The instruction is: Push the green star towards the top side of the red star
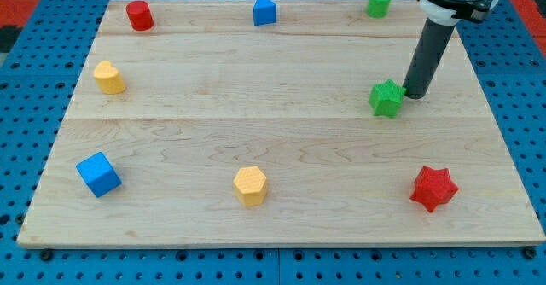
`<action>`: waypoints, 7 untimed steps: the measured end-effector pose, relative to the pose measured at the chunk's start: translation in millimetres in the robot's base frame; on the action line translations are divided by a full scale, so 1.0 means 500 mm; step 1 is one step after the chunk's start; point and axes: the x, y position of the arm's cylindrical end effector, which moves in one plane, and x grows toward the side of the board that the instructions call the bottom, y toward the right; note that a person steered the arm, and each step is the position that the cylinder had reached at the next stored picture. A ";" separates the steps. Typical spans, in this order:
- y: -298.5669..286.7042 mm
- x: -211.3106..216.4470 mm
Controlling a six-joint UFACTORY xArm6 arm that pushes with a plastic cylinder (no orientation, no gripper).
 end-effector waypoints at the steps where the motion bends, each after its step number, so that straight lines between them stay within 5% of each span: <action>1: -0.027 -0.086; 4: -0.068 0.082; 6: -0.179 0.016; 7: -0.164 0.095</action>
